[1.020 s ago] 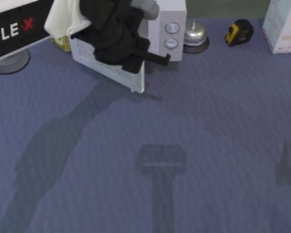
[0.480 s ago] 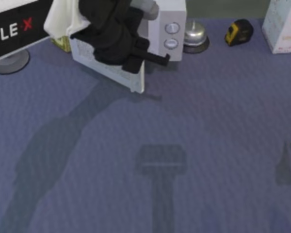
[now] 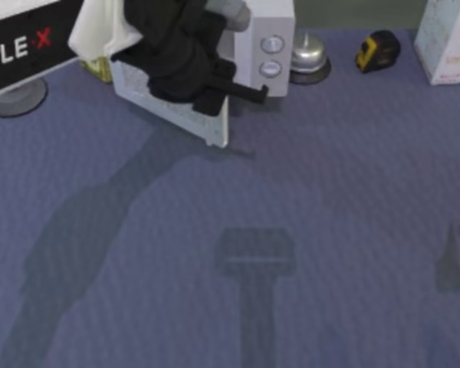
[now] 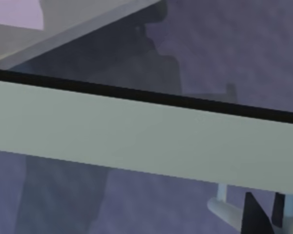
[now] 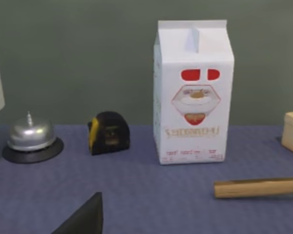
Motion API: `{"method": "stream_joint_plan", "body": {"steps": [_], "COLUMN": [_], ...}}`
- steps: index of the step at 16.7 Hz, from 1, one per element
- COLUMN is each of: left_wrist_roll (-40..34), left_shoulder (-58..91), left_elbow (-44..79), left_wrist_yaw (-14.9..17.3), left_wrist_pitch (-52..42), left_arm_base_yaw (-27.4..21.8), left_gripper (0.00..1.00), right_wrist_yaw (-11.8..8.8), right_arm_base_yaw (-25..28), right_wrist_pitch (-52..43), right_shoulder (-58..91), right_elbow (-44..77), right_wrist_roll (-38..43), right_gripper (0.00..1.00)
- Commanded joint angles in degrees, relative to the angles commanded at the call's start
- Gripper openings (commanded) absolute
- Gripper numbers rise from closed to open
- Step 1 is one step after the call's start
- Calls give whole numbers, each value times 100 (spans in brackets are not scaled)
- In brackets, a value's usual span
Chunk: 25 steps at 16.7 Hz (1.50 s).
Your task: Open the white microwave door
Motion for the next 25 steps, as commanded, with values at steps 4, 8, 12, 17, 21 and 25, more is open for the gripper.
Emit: {"method": "stream_joint_plan", "body": {"steps": [4,8,12,17,21,25], "left_wrist_roll": [0,173,677,726,726,726], "left_shoulder": [0,-115,-375,-396,-396,-396], "left_elbow": [0,-151,-487,-529,-529,-529], "left_wrist_yaw": [0,133,393,424,424,424], "left_wrist_pitch": [0,40,126,129,129,129], "left_arm_base_yaw": [0,40,203,220,220,220], "left_gripper": [0,0,0,0,0,0], "right_wrist_yaw": [0,0,0,0,0,0], "right_arm_base_yaw": [0,0,0,0,0,0], "right_wrist_pitch": [0,0,0,0,0,0], "right_shoulder": [0,0,0,0,0,0], "right_elbow": [0,0,0,0,0,0], "right_wrist_roll": [0,0,0,0,0,0], "right_gripper": [100,100,100,100,100,100]}}
